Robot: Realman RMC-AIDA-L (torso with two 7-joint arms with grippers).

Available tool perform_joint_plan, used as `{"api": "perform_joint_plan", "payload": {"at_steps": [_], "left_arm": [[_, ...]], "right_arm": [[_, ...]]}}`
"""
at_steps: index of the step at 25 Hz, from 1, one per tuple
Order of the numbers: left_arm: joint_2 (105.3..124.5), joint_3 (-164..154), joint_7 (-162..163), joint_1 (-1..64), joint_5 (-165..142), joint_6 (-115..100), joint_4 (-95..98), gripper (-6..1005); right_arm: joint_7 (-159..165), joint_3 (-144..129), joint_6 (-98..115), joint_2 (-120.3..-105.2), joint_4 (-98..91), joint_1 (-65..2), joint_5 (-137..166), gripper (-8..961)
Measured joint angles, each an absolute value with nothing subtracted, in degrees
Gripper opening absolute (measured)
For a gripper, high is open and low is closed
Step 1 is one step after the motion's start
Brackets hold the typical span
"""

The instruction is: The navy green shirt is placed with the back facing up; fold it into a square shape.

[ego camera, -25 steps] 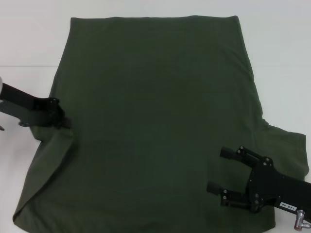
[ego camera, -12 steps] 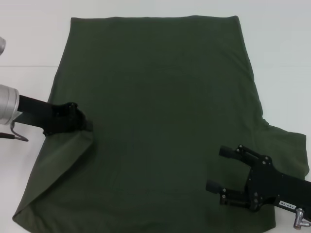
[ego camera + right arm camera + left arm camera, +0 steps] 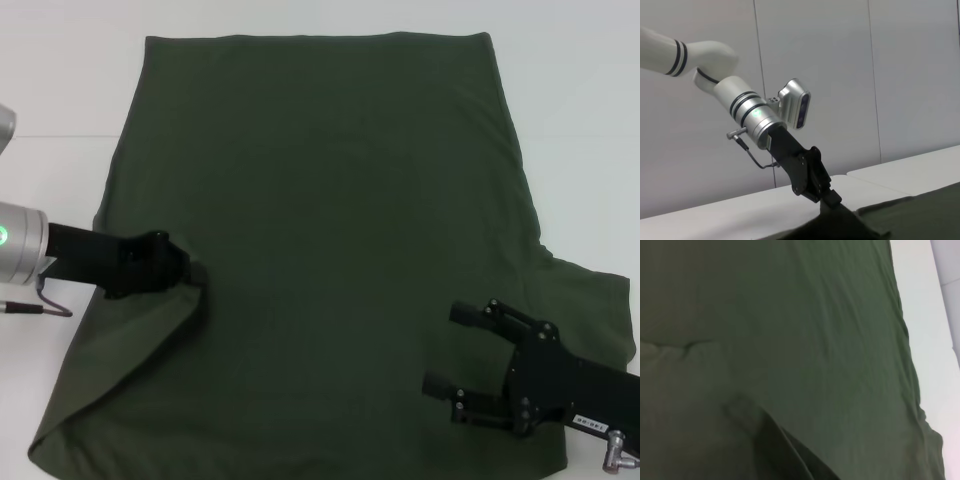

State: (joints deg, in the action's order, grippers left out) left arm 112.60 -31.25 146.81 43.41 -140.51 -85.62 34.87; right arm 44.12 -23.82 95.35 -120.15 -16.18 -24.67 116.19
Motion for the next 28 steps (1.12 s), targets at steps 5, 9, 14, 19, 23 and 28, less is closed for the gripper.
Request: {"api": "perform_joint_plan", "payload": {"at_steps": [5, 9, 14, 19, 23, 28], "left_arm": [[112.66, -31.0, 143.4, 41.3, -137.4, -87.2, 35.1, 76], [112.67, -31.0, 138.4, 39.7, -134.6, -88.5, 35.2, 234], [112.41, -31.0, 134.8, 38.4, -132.4, -89.5, 35.3, 345], [112.12, -30.9, 134.2, 37.3, -128.3, -91.2, 36.8, 434], [112.32, -30.8, 132.4, 36.7, -124.2, -91.6, 36.8, 650], [114.21, -30.8, 127.7, 35.6, -120.8, -88.9, 36.4, 874]], "right_arm": [[44.1, -23.8, 95.3, -120.14, -16.2, -24.5, 116.2, 918], [44.1, -23.8, 95.1, -120.14, -16.2, -24.4, 116.2, 918], [44.1, -23.8, 95.1, -120.14, -16.2, -24.5, 116.1, 917], [44.1, -23.8, 95.2, -120.14, -16.2, -24.5, 116.0, 916], [44.0, -23.7, 95.3, -120.14, -16.2, -24.6, 115.6, 916], [43.8, -23.7, 95.3, -120.14, -16.0, -24.7, 115.5, 915]]}}
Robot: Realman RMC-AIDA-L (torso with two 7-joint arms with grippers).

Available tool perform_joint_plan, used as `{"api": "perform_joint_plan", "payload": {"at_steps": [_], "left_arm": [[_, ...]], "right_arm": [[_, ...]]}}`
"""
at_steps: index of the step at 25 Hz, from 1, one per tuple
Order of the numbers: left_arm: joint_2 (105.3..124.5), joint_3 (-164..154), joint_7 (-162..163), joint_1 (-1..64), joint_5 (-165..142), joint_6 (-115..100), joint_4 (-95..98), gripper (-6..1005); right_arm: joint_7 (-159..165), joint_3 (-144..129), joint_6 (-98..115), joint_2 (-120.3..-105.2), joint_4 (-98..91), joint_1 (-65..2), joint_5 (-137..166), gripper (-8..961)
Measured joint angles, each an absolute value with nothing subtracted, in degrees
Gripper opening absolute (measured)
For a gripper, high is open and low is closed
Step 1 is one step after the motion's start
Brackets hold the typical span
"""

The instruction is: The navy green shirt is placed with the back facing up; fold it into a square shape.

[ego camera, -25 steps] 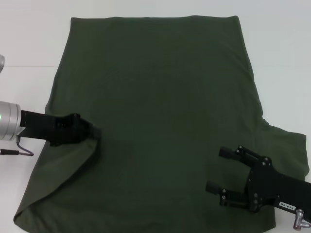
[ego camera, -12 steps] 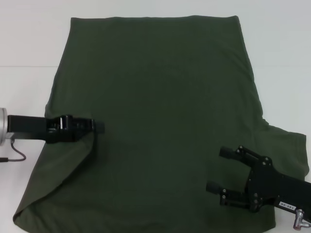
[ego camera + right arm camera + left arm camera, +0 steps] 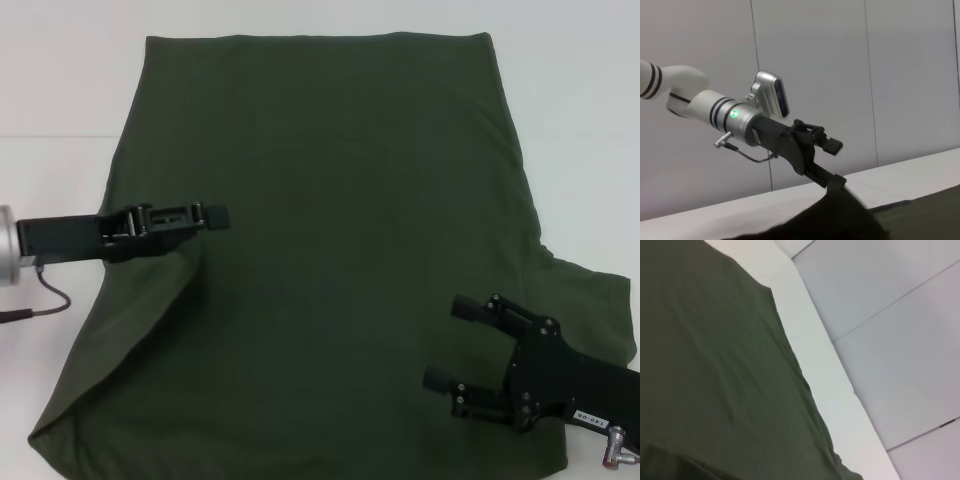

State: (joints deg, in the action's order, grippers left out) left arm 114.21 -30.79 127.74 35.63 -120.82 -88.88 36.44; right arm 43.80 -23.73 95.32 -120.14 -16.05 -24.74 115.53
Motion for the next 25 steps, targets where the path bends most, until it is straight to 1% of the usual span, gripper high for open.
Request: {"api": "perform_joint_plan", "payload": {"at_steps": [1, 5, 9, 15, 21, 25], "left_arm": [[114.60, -30.9, 127.1, 35.5, -120.8, -88.1, 36.5, 907], [116.32, -34.2, 126.3, 35.4, -122.2, -81.9, 36.5, 906], [116.97, -35.5, 125.9, 35.4, -122.4, -79.5, 36.6, 906], [116.02, -34.6, 117.6, 34.2, -121.0, -88.4, 38.9, 905], [116.40, -35.4, 101.1, 28.9, -120.9, -96.6, 45.9, 906], [115.98, -35.4, 92.1, 25.3, -121.1, -99.5, 46.5, 906]], "right_arm": [[43.7, -23.7, 95.3, -120.14, -16.0, -24.8, 115.5, 915], [43.7, -23.7, 95.3, -120.14, -15.9, -24.8, 115.5, 914], [43.7, -23.7, 95.3, -120.12, -15.6, -24.8, 115.5, 914], [43.5, -23.6, 95.1, -120.02, -15.6, -24.4, 115.6, 913], [43.5, -23.6, 95.0, -119.87, -15.9, -24.2, 115.6, 912], [43.3, -23.9, 95.0, -119.87, -16.0, -24.1, 115.7, 912]]}}
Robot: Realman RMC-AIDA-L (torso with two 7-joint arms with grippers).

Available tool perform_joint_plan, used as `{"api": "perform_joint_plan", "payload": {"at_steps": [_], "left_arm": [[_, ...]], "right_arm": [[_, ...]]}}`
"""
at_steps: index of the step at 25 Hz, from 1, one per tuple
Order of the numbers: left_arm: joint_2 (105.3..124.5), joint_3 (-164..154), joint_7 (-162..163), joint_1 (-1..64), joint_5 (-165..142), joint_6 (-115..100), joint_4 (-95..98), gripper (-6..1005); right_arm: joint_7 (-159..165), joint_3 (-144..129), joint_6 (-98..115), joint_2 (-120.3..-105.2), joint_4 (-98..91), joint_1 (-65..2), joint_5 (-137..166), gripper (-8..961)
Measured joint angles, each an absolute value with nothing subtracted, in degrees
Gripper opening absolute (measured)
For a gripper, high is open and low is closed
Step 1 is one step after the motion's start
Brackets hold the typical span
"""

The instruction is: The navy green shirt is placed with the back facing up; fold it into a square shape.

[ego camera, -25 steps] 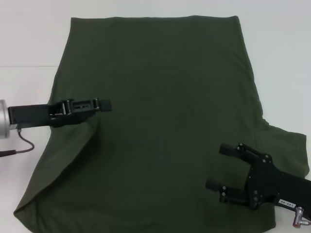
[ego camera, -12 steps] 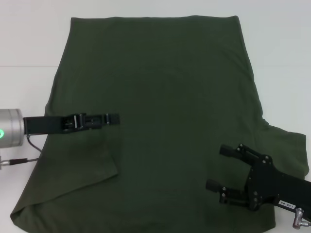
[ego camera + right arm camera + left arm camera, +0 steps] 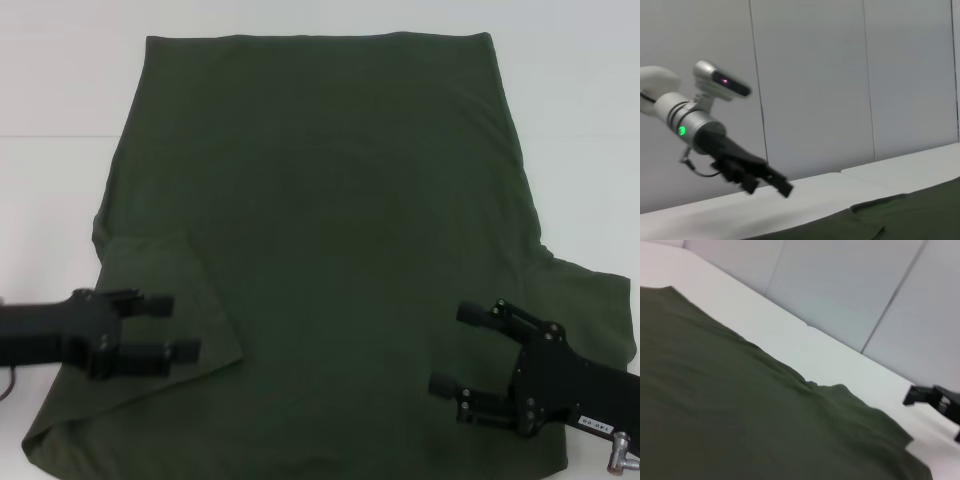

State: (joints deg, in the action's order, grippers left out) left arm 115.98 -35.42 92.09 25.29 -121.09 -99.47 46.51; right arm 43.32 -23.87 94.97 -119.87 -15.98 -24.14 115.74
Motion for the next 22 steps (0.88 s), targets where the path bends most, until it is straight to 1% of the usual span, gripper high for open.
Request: {"api": "perform_joint_plan", "payload": {"at_steps": [3, 8, 13, 16, 19, 22], "left_arm": [[115.97, -34.9, 87.7, 22.4, -121.1, -100.4, 47.0, 907], [116.97, -33.1, 80.1, 17.3, -121.1, -99.1, 47.2, 907], [117.63, -27.0, 75.5, 16.2, -120.9, -99.7, 47.0, 908], [117.51, -26.4, 75.0, 16.1, -121.3, -100.1, 47.0, 908], [117.29, -26.1, 75.0, 16.1, -121.5, -100.7, 47.1, 907], [117.27, -24.7, 75.0, 16.1, -121.3, -102.0, 47.2, 907]], "right_arm": [[43.3, -24.0, 94.9, -119.87, -16.0, -23.8, 115.8, 911], [43.1, -23.7, 94.7, -119.87, -16.1, -23.1, 115.7, 911], [43.7, -22.9, 94.6, -119.84, -16.2, -22.7, 115.6, 910], [46.8, -21.1, 95.1, -119.77, -16.5, -22.5, 115.6, 910], [55.4, -19.6, 97.7, -119.71, -19.7, -22.2, 115.6, 909], [70.9, -19.3, 101.9, -119.81, -27.2, -21.9, 115.6, 909]]}}
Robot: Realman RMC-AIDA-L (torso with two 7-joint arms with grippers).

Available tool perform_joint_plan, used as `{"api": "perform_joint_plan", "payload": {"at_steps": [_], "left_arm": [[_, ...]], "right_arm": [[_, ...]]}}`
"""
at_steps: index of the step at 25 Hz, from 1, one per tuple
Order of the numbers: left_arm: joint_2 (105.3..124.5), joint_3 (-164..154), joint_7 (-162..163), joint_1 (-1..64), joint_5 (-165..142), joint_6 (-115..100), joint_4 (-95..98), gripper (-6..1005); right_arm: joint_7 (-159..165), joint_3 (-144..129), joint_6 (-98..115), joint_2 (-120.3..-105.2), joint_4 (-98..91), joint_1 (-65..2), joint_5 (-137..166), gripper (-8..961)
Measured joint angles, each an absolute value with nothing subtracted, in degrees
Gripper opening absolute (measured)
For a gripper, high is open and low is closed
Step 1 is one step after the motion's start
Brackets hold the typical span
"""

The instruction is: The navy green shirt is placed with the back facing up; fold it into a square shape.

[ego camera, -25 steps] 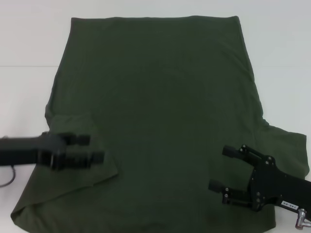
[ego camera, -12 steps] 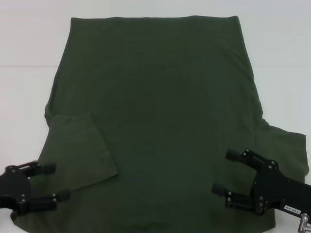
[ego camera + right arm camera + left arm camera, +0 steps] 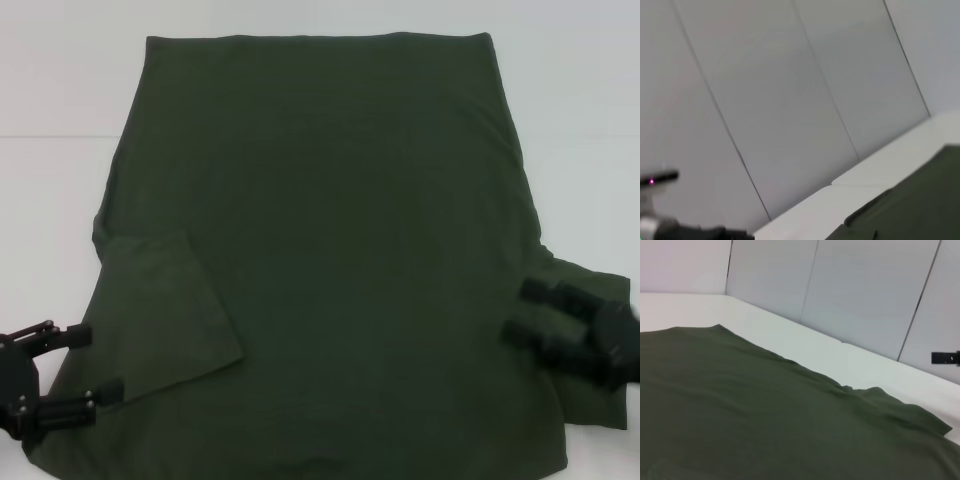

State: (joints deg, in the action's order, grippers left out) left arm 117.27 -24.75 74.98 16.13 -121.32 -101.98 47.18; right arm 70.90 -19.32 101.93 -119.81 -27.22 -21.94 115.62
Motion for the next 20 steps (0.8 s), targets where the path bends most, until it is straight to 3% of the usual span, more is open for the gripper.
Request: {"api": "perform_joint_plan", "payload": {"at_steps": [5, 8, 16, 20], "left_arm": [[116.87, -24.3, 74.4, 16.4, -121.3, -102.9, 47.3, 905], [116.80, -24.3, 73.3, 16.5, -121.3, -102.9, 47.3, 904], [117.04, -24.6, 71.8, 17.3, -121.6, -102.3, 46.7, 903], [117.68, -24.7, 70.5, 17.4, -121.6, -101.6, 46.5, 904]], "right_arm": [[105.2, -19.8, 103.4, -119.45, -43.1, -22.3, 116.4, 908], [120.3, -20.0, 102.8, -118.47, -50.8, -22.3, 117.7, 908], [151.1, -25.8, 102.0, -110.80, -57.5, -27.8, 138.7, 906], [155.0, -26.2, 102.0, -109.33, -57.7, -30.9, 147.4, 905]]}}
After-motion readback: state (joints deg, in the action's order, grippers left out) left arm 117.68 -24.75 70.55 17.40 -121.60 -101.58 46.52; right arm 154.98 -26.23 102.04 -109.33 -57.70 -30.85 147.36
